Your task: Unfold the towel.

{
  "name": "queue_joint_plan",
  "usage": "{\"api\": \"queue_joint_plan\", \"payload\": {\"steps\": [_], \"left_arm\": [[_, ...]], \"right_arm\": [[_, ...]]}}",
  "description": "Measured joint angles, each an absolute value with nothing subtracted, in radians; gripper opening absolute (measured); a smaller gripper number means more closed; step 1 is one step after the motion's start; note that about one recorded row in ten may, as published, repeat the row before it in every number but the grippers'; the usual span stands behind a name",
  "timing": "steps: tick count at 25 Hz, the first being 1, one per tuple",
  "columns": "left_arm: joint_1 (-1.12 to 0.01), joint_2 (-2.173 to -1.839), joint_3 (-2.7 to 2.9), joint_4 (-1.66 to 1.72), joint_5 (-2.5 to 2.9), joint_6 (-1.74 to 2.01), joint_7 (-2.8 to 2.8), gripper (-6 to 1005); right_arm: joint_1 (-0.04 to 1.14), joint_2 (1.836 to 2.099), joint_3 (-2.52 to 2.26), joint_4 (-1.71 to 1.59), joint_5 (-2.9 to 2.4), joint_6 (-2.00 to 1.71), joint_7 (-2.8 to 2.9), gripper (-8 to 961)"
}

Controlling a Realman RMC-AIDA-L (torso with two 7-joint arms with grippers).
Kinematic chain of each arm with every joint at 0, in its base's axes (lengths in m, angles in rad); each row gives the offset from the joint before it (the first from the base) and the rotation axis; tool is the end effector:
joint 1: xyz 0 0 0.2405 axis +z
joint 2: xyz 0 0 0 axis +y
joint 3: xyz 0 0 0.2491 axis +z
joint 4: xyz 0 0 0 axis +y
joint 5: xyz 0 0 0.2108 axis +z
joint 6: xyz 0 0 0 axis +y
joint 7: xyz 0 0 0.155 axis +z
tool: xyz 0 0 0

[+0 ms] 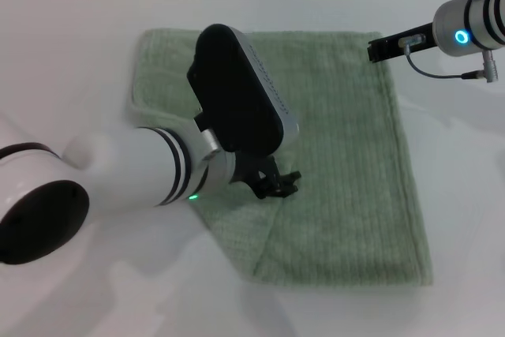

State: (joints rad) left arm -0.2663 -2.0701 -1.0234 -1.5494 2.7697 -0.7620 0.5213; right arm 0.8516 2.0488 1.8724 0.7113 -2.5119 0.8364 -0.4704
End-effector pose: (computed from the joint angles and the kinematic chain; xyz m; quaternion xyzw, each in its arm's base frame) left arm -0.1421 0.3016 -0.1055 -0.9542 -0.0574 0.0683 0.2856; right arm 0.2011 0.4558 -0.0335 -0.8421 0.4304 -0.0197 0.3244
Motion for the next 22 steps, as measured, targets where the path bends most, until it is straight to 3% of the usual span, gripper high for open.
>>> {"api": "queue_joint_plan", "payload": {"steps": [22], "left_arm": [[-0.314,-2.072,-0.986,-1.468,2.768,-0.688,0.475,861]], "right_arm": [[0.866,2.070,1.836,0.606,-2.446,0.733,-0.522,3]]}}
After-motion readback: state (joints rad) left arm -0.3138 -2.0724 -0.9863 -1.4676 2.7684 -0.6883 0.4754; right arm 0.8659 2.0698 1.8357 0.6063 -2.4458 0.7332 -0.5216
